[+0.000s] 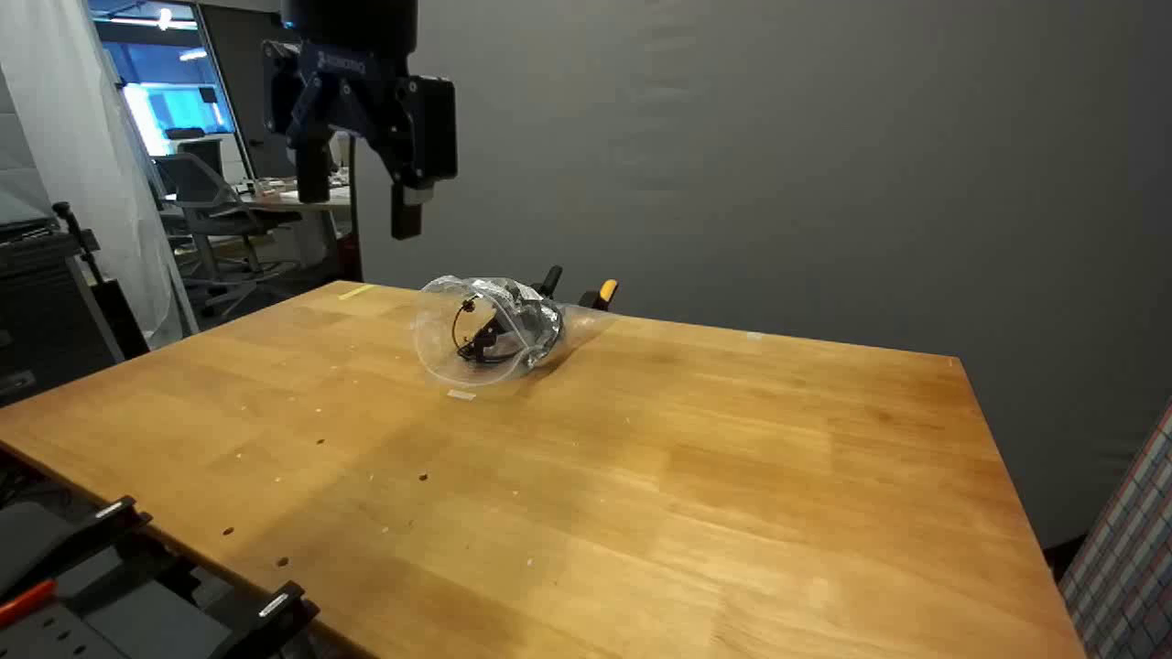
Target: Take the cable out of the plastic bag
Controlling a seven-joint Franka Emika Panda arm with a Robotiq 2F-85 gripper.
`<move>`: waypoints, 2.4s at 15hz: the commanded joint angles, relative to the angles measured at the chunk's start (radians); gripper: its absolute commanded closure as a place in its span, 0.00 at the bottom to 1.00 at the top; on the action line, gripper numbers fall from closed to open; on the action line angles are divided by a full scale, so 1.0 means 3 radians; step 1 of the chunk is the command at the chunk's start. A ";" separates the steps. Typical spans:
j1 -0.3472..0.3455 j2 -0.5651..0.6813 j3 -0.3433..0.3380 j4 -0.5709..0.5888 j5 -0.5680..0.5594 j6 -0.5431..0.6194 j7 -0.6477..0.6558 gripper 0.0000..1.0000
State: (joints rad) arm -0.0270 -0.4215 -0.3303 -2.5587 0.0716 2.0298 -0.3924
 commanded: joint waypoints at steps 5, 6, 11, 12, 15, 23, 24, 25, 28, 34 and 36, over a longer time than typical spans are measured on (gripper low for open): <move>-0.0104 0.0012 0.0099 0.0042 0.0045 -0.0008 -0.0038 0.00; -0.0104 0.0012 0.0099 0.0042 0.0045 -0.0008 -0.0038 0.00; -0.0104 0.0012 0.0099 0.0042 0.0045 -0.0008 -0.0038 0.00; -0.0104 0.0012 0.0099 0.0042 0.0045 -0.0008 -0.0038 0.00; -0.0104 0.0012 0.0099 0.0042 0.0045 -0.0008 -0.0038 0.00; -0.0081 0.0132 0.0117 0.0089 0.0073 0.0079 -0.0049 0.00; -0.0056 0.0227 0.0132 0.0138 0.0100 0.0121 -0.0048 0.00; -0.0040 0.0311 0.0147 0.0172 0.0125 0.0179 -0.0039 0.00; 0.0006 0.0675 0.0227 0.0332 0.0282 0.0465 0.0005 0.00; -0.0006 0.1427 0.0509 0.0770 0.0701 0.0671 0.0145 0.00; -0.0031 0.1622 0.0611 0.0905 0.0761 0.0642 0.0238 0.00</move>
State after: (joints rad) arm -0.0239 -0.0328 -0.1880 -2.3748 0.2607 2.2290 -0.3609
